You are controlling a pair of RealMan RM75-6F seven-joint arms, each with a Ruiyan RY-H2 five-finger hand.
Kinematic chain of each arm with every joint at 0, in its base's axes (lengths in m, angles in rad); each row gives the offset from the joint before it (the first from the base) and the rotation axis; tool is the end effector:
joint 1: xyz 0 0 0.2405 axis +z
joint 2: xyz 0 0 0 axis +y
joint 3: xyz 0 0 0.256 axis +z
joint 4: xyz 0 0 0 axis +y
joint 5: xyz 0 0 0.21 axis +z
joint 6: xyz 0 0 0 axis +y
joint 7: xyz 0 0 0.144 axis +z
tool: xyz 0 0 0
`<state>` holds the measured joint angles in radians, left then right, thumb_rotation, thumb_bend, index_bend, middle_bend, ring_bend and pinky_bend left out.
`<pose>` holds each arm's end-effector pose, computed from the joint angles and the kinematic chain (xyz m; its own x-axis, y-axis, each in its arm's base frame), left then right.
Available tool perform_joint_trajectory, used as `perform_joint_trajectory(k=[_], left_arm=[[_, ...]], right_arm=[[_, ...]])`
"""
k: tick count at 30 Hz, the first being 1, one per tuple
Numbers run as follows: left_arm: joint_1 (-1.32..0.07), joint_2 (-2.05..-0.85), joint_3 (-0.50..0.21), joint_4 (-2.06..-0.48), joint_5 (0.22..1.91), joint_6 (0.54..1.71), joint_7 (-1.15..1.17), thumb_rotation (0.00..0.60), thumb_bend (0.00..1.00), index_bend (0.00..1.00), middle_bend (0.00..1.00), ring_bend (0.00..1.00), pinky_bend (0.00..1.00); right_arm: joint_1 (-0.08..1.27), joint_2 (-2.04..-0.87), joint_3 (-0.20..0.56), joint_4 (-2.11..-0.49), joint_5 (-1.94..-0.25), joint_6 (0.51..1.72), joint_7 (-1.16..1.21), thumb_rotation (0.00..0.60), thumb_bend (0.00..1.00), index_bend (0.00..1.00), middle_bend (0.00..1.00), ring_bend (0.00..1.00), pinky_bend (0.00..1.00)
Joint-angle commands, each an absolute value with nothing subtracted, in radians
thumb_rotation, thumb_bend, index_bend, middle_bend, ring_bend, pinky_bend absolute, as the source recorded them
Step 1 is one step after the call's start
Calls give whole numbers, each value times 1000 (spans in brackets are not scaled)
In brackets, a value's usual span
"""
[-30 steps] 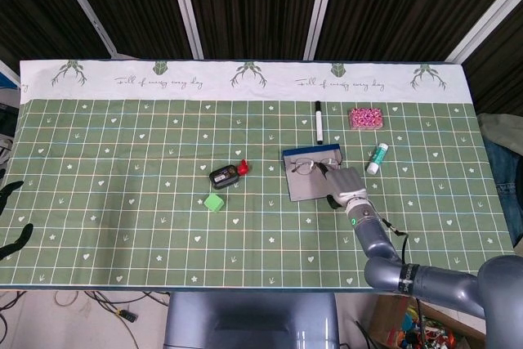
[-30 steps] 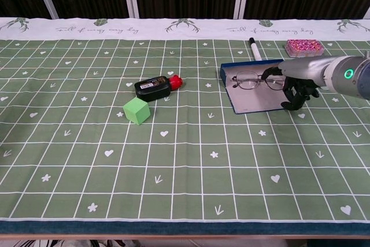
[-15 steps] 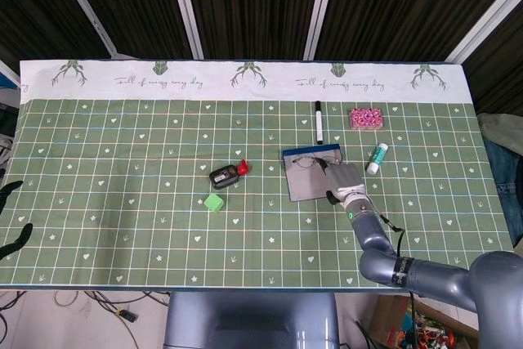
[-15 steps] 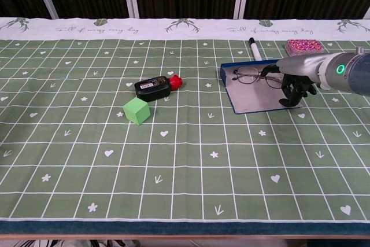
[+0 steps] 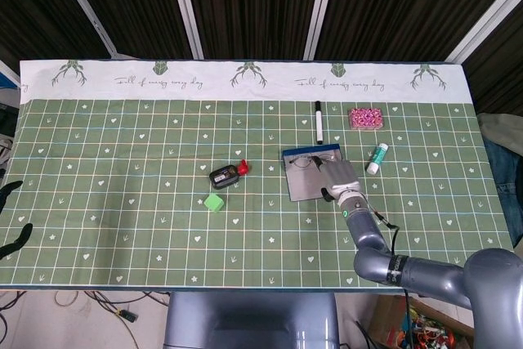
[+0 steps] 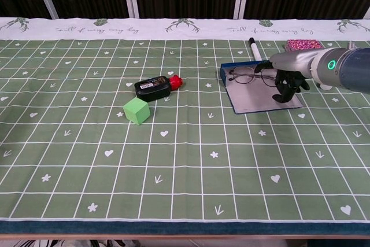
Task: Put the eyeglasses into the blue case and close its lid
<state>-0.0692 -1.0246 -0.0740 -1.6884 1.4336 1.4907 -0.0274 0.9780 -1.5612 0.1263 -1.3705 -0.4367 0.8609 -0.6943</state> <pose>-0.3112 0.1802 0.1897 0.3802 -0.0239 0.9246 0.9235 0.0642 -0.3781 -0.1654 -0.3902 -0.0256 0.5561 -0.4432 0.7031 -0.8201 -0.1554 0.5507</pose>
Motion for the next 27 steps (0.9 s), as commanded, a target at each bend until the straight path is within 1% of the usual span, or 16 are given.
perform_joint_trajectory(k=[1,11,15,22,27], left_arm=[[-69,-1024,-74,-1689,1434,1492,-27,600,316,152,0,0,0],[-69,-1022,-74,-1690,1434,1492,-29,600,316,152,0,0,0],[-69,-1023,-74,-1689,1433,1489,-29,600,316,152,0,0,0],[-69,-1023,-73,-1690,1436,1492,-28,600,316,152,0,0,0],[-68,-1024,-72,-1690,1438,1493,-24,600,316,152,0,0,0]], right_arm=[[984,-1563,128,-1369,-432,863,-700,600,519,60,688,707,701],[997,-1556,134,-1370,-407,877,-719,600,519,56,688,707,701],[986,-1529,126,-1420,-413,897,-718,600,520,55,688,707,701],[950,-1477,90,-1523,-434,933,-712,600,520,55,688,707,701],[933,-1465,72,-1543,-447,940,-704,600,520,55,688,707,701]])
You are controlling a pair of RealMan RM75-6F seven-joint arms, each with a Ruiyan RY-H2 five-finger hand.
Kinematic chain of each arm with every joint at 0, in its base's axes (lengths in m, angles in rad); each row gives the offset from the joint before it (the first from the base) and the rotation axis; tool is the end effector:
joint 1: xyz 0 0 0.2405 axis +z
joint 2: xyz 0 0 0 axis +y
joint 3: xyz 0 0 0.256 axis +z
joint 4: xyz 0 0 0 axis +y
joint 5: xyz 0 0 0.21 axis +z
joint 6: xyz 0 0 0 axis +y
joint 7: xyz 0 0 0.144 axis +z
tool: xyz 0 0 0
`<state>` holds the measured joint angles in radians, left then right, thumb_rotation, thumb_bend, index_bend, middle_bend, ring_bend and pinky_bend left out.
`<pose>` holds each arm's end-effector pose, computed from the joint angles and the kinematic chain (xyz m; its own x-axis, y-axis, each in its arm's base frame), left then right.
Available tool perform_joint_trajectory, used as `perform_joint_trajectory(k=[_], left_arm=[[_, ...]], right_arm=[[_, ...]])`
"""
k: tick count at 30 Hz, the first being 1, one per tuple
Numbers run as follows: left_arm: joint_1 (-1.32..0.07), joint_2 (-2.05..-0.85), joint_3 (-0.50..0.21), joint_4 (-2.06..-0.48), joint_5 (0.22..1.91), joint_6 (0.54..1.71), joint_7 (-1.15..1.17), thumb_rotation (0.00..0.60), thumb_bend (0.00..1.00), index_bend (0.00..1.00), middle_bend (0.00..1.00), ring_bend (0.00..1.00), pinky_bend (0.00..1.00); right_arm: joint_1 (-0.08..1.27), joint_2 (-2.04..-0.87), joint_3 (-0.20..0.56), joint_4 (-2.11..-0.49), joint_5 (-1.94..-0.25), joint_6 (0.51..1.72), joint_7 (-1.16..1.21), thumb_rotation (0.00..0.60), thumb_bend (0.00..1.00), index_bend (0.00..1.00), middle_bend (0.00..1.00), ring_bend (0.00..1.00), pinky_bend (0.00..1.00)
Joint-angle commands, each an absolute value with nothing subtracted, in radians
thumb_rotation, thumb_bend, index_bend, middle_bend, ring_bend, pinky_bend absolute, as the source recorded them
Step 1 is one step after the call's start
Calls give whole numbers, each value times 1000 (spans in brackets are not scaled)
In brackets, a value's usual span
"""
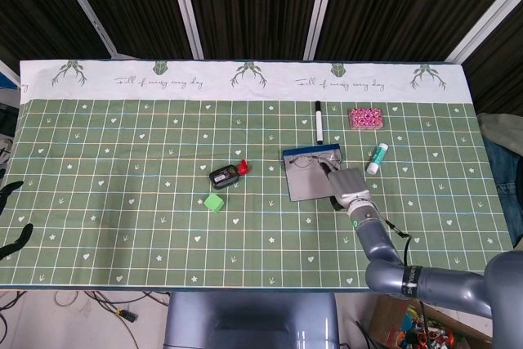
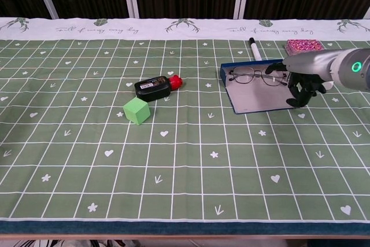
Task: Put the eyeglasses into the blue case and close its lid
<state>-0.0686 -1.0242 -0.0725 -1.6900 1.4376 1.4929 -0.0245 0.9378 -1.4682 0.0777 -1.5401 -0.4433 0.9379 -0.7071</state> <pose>-0.3105 0.1797 0.1895 0.3823 -0.0240 0.9237 0.9228 0.0609 -0.3804 -0.1768 -0.3631 -0.0072 0.5651 -0.4630 0.6829 -0.8097 -0.1525 0.5667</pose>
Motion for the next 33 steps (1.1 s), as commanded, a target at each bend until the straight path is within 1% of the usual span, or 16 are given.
perform_joint_trajectory(k=[1,20,33], left_arm=[[-68,-1025,-72,-1690,1438,1493,-23,600,316,152,0,0,0],[-68,-1026,-72,-1689,1436,1494,-20,600,316,152,0,0,0],[-68,-1027,-72,-1690,1437,1494,-17,600,316,152,0,0,0]], right_arm=[[929,-1464,68,-1542,-447,939,-702,600,520,55,688,707,701],[908,-1423,29,-1533,-415,912,-706,600,519,55,688,707,701],[910,-1429,17,-1509,-400,895,-712,600,520,55,689,707,702]])
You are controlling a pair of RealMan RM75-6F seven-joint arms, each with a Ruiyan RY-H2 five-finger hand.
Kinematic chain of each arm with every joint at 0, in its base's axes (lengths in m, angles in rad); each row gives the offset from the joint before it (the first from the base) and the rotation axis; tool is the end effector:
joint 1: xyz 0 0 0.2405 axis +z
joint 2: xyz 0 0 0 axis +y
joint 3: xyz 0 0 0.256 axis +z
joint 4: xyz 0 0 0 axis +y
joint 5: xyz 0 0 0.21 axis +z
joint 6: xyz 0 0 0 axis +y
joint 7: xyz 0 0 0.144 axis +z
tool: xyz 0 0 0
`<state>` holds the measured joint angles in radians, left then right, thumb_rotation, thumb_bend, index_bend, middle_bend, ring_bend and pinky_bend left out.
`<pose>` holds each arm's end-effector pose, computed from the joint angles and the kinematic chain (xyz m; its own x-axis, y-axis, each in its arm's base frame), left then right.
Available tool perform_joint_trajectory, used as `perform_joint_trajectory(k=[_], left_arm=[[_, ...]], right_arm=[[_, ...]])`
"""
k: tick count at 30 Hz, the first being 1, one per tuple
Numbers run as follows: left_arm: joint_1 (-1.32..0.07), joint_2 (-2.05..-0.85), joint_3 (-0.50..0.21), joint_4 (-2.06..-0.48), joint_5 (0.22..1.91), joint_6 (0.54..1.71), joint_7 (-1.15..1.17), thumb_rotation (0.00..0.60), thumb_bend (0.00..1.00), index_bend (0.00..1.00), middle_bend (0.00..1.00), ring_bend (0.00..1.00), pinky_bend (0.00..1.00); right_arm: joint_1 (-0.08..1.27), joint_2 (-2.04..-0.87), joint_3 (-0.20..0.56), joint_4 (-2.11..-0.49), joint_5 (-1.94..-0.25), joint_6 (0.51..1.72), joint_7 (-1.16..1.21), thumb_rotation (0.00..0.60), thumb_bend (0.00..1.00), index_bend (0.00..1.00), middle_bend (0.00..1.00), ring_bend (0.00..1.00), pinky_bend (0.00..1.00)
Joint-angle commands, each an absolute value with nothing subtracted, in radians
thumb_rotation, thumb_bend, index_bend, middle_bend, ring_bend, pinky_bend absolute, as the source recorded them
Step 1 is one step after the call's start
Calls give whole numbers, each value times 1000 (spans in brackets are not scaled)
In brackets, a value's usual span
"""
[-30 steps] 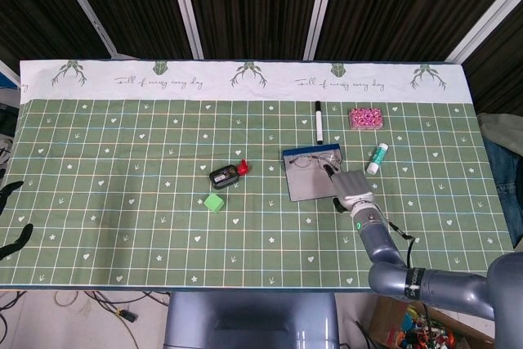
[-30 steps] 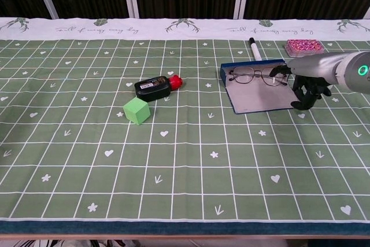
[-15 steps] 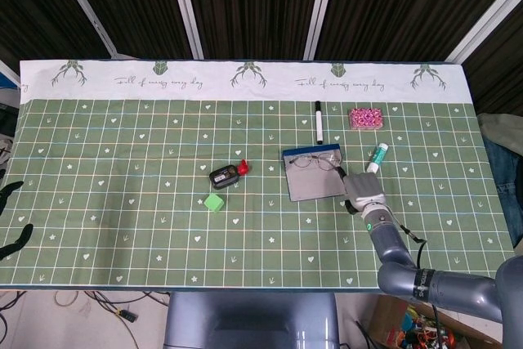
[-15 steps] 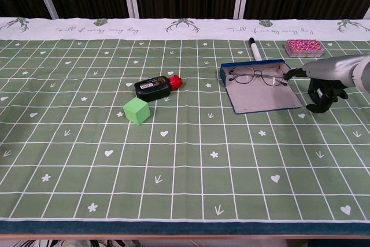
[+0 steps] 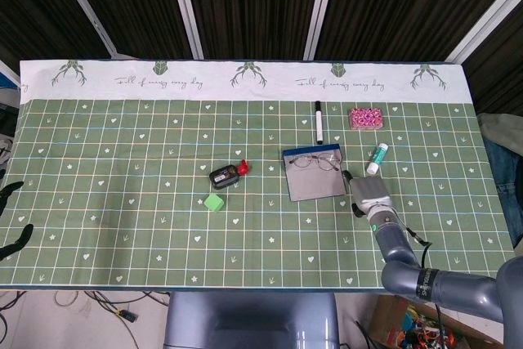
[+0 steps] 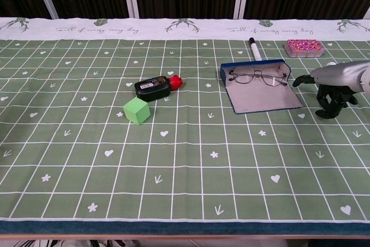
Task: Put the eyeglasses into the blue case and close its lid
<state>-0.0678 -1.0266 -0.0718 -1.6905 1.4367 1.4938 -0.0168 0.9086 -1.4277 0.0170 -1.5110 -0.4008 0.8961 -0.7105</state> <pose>-0.3106 0.1793 0.1887 0.3868 -0.0232 0.9219 0.9209 0.0627 -0.3848 -0.2167 -0.3574 0.0049 0.5763 -0.5211 0.6295 -0.7741 -0.1012 0.6249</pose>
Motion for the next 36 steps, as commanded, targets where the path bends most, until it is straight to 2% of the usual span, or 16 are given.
perform_joint_trajectory(k=[1,36], left_arm=[[-68,-1027,-72,-1690,1437,1493,-17,600,316,152,0,0,0],[-68,-1022,-76,-1688,1433,1495,-26,600,316,152,0,0,0]], right_arm=[[911,-1430,17,-1508,-398,895,-713,600,520,55,689,707,702],[961,-1472,38,-1440,-328,857,-741,600,519,55,689,707,701]])
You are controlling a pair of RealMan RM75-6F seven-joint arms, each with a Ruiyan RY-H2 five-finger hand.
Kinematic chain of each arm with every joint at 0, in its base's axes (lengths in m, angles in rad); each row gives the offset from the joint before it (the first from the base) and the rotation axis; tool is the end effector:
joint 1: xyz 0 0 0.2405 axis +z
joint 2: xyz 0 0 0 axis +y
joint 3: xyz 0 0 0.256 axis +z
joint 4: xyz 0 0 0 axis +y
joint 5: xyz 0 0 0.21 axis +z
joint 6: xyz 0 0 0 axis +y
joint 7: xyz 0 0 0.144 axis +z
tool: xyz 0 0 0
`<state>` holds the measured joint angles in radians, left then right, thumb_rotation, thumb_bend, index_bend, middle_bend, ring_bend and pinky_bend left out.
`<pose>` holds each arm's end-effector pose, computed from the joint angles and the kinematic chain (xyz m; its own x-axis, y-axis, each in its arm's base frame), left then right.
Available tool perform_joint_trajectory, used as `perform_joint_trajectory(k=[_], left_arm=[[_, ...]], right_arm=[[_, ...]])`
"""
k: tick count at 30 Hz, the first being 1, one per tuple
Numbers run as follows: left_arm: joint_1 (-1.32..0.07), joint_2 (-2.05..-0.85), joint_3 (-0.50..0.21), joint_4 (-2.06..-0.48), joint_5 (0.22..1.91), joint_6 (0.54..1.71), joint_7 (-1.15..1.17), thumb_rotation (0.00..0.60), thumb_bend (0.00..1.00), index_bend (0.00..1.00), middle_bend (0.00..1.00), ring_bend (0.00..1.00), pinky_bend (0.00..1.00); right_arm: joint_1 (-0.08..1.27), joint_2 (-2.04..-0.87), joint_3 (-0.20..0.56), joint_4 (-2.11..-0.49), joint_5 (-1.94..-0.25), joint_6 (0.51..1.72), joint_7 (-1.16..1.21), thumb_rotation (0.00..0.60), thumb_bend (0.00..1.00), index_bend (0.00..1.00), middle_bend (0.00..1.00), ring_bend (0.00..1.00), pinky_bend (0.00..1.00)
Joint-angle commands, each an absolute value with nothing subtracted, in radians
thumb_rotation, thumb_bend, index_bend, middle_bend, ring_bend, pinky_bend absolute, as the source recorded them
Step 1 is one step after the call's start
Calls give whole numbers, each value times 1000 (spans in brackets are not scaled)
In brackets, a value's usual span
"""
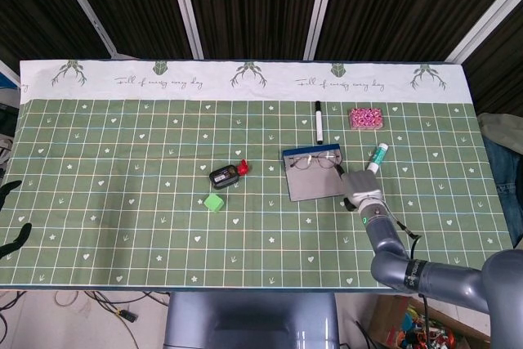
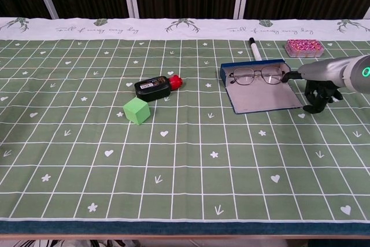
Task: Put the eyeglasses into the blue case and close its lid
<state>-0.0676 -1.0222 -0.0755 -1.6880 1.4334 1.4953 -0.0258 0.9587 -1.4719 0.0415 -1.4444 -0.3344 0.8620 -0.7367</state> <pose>-0.3113 0.1800 0.1913 0.3844 -0.0294 0.9227 0.9218 0.0657 -0.3820 -0.2040 -0.3737 -0.0055 0.5709 -0.5232 0.6328 -0.7781 -0.0988 0.6203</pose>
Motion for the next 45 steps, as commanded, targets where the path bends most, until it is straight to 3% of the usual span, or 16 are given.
perform_joint_trajectory(k=[1,24,31,34,41,45], left_arm=[[-68,-1022,-76,-1688,1433,1494,-26,600,316,152,0,0,0],[-67,-1021,-76,-1687,1433,1495,-30,600,316,152,0,0,0],[-68,-1022,-76,-1684,1431,1492,-32,600,316,152,0,0,0],[-68,-1022,-75,-1686,1433,1493,-30,600,316,152,0,0,0],[-67,-1023,-73,-1692,1437,1497,-24,600,316,152,0,0,0],[-66,-1024,-73,-1692,1437,1496,-22,600,316,152,0,0,0]], right_arm=[[962,-1471,37,-1439,-325,856,-743,600,520,55,688,707,702],[995,-1510,56,-1376,-301,834,-741,600,521,55,689,708,702],[980,-1461,57,-1461,-339,881,-725,600,515,55,685,707,701],[962,-1432,57,-1530,-387,922,-707,600,439,56,641,676,687],[899,-1424,47,-1610,-537,1023,-639,600,203,65,346,431,315],[847,-1472,41,-1572,-669,1086,-563,600,84,66,252,335,249]])
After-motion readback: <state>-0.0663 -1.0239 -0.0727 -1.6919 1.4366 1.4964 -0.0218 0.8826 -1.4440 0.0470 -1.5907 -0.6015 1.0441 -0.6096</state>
